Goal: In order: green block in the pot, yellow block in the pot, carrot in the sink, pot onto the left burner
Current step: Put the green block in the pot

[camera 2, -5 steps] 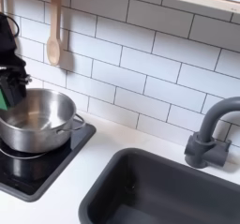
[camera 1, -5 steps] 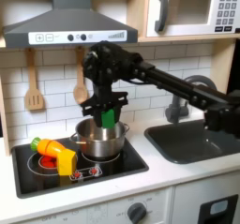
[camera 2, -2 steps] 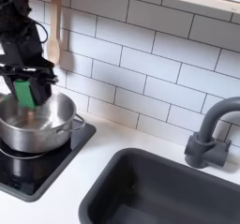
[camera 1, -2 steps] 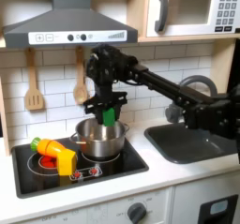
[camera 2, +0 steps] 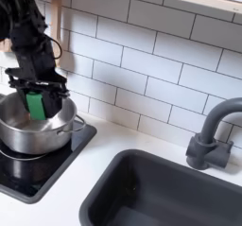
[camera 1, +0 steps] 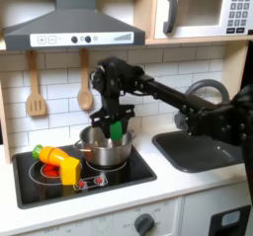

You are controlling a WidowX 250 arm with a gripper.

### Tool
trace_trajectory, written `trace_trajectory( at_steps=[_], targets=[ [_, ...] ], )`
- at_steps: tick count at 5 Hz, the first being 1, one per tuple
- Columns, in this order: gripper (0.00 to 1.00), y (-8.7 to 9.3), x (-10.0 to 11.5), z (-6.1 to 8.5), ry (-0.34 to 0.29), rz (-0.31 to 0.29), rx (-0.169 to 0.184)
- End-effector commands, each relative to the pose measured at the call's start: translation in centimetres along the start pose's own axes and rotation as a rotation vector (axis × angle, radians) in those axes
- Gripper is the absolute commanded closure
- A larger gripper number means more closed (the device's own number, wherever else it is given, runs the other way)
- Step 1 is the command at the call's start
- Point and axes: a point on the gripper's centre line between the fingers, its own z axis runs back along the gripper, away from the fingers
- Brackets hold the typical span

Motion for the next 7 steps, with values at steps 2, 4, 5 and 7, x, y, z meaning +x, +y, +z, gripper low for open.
trace_trajectory(
  at_steps=[2,4,5,7],
  targets=[
    [0.00,0.5,-0.1,-0.8,0.040,0.014,-0.010],
    [0.00,0.1,-0.4,0.8,0.003,0.005,-0.001],
    [0.00,0.7,-1.0,2.0,-0.021,0.005,0.019],
    [0.00,1.4,-3.0,3.5,-0.036,0.013,0.008]
  ],
)
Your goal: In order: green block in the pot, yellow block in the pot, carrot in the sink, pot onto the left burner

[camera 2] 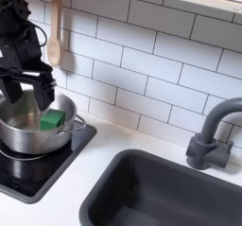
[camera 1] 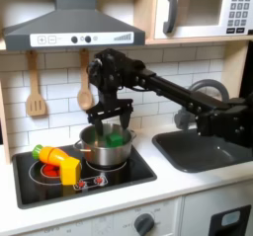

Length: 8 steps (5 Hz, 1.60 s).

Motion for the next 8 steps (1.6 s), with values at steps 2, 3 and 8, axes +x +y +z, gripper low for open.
trace_trajectory(
  at_steps=[2,3,8],
  targets=[
    [0.00,2.0,-5.7,2.2,0.021,0.055,0.037],
    [0.00,3.5,-7.8,3.0,0.024,0.111,0.061],
    [0.00,9.5,-10.1,2.1,0.103,0.304,0.136]
  ],
)
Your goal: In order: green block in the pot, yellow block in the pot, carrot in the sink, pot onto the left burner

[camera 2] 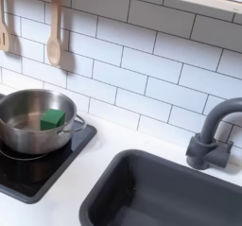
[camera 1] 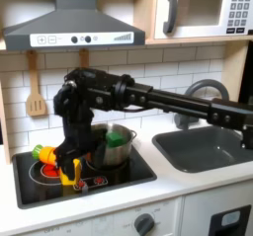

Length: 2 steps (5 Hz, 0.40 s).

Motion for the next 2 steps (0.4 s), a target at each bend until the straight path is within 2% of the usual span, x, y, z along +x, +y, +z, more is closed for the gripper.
trace_trajectory(
  at_steps=[1,2],
  targets=[
    [0.00,-1.92,3.10,-2.53,0.085,-0.064,0.021],
    [0.00,-1.85,2.94,-2.71,0.081,-0.057,0.017]
  ],
)
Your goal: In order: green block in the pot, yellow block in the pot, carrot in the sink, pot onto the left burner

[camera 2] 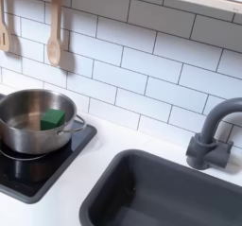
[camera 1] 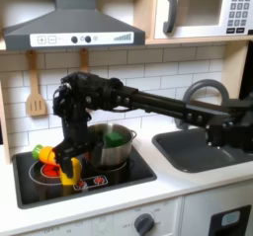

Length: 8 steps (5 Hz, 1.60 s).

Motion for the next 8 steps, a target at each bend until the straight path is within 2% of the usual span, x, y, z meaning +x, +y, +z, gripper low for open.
trace_trajectory(
  at_steps=[1,2,3,4,5,6,7,8],
  targets=[
    [0.00,-0.1,0.0,0.1,0.002,-0.005,0.001],
    [0.00,-0.1,0.0,0.1,0.002,-0.005,0.001],
    [0.00,0.8,-0.5,-0.3,0.002,0.017,0.031],
    [0.00,1.2,0.5,-0.5,0.001,0.021,0.041],
    [0.00,1.2,0.4,-0.5,-0.002,0.016,0.051],
    [0.00,2.0,0.5,-1.0,0.010,0.041,0.055],
    [0.00,2.0,1.0,-1.9,0.021,0.025,0.053],
    [0.00,1.9,1.4,-3.9,0.057,0.013,0.048]
  ],
)
